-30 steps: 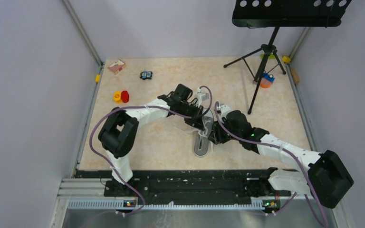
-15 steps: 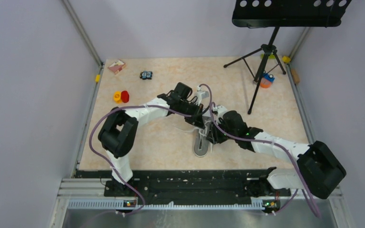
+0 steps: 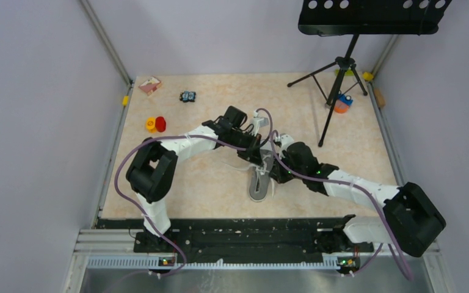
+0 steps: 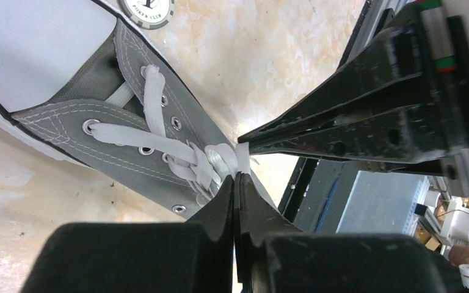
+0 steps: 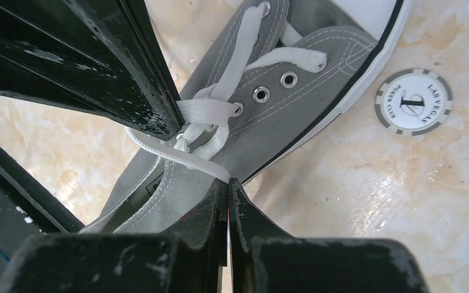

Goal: Tie the shoes
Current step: Cross the shoelace with the shoelace.

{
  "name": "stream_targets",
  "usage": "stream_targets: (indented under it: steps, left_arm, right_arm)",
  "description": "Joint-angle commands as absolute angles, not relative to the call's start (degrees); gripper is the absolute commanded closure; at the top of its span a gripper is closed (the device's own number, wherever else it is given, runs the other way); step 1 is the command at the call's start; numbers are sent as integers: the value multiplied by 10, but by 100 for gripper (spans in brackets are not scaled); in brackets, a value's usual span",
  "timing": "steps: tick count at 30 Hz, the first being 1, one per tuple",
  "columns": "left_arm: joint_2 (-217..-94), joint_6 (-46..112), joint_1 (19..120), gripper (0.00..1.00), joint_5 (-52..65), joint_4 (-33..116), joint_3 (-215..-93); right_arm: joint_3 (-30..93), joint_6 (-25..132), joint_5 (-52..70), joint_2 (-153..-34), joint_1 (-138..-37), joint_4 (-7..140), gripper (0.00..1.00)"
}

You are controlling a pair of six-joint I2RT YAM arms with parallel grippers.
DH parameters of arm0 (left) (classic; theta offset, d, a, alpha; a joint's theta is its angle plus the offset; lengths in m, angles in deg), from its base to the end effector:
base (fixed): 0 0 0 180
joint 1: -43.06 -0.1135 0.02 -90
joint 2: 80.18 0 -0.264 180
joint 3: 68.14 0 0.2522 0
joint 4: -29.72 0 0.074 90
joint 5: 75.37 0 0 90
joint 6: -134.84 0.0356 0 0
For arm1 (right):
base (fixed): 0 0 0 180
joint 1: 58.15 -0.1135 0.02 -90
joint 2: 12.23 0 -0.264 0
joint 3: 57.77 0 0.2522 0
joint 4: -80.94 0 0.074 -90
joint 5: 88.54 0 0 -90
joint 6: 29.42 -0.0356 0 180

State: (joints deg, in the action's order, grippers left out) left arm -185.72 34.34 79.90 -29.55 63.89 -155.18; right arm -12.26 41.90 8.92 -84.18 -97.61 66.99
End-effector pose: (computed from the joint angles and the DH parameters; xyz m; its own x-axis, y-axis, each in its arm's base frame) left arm 0.2974 -0.2538 0.2087 -0.7657 0.4104 -0.4953 0.6394 0.4021 -0.6554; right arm 0.1880 0.1607 0.1814 -0.7002 -0.1651 -0.6946 -0.5091 0.7976 0.3236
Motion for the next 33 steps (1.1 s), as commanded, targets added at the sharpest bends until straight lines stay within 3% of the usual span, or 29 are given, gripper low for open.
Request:
stream_targets:
  steps: [1, 24, 33]
  left_arm:
    - [-1848, 358, 797, 100, -316, 643, -1563]
    - [-1831, 364, 797, 100, -317, 649, -1548]
    - [-1829, 369, 798, 100, -326, 655, -1548]
  right_arm:
    - [-108, 414, 63, -800, -972, 666, 100]
    - [-89, 350, 103, -857, -971, 749, 100]
    - [-85, 342, 62, -870, -972, 750, 92]
